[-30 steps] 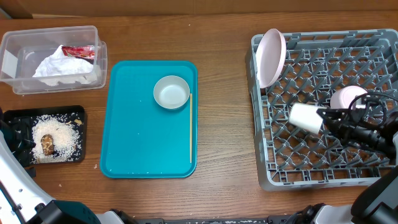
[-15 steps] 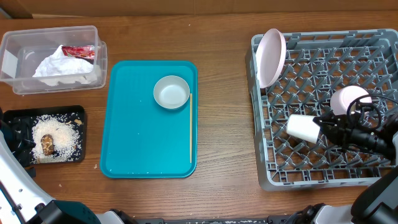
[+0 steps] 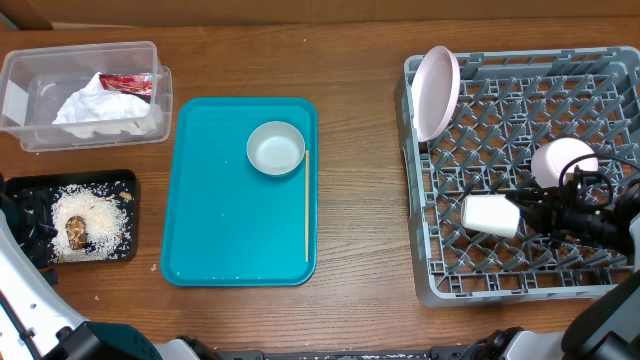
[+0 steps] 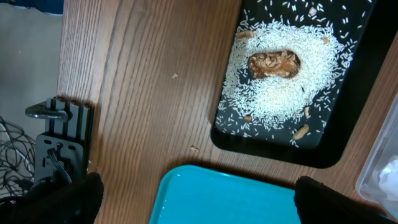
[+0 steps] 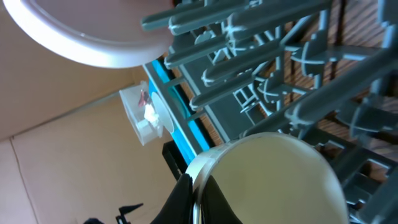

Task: Sort waste into correct bins and load items into the dishwasher
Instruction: 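Lower the white cup into the rack's right side and release, then push the cup into the rack slot with the right gripper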

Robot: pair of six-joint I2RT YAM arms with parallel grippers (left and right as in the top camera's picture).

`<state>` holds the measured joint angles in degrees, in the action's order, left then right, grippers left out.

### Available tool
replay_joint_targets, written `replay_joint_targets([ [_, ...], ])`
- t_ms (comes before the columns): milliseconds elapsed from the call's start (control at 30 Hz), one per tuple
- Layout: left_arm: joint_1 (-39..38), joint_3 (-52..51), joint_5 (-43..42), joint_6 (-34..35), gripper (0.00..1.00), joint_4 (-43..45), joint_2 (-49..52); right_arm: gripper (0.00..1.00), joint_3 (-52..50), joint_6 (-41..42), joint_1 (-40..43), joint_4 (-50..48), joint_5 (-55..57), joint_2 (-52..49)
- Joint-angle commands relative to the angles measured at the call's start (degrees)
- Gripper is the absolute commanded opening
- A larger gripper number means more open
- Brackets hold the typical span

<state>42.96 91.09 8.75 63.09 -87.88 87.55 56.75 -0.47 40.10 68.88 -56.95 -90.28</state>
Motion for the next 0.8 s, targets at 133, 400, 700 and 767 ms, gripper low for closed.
replay_joint_targets([
  [133,0.2,-0.2,0.2,1.0,1.0,-0.1,0.2,0.04,1.4,4.9,0.2,-2.6,20.9,-0.5],
  [400,0.2,-0.2,0.2,1.0,1.0,-0.1,0.2,0.04,4.2,5.5,0.2,-1.7,25.2,-0.5],
  [700,0.2,-0.2,0.2,1.0,1.0,-0.1,0.2,0.05,6.5,9.6,0.2,-0.2,29.9,-0.5],
  [767,0.2,-0.2,0.2,1.0,1.0,-0.1,0.2,0.06,7.2,10.8,0.2,0.0,29.9,-0.5],
])
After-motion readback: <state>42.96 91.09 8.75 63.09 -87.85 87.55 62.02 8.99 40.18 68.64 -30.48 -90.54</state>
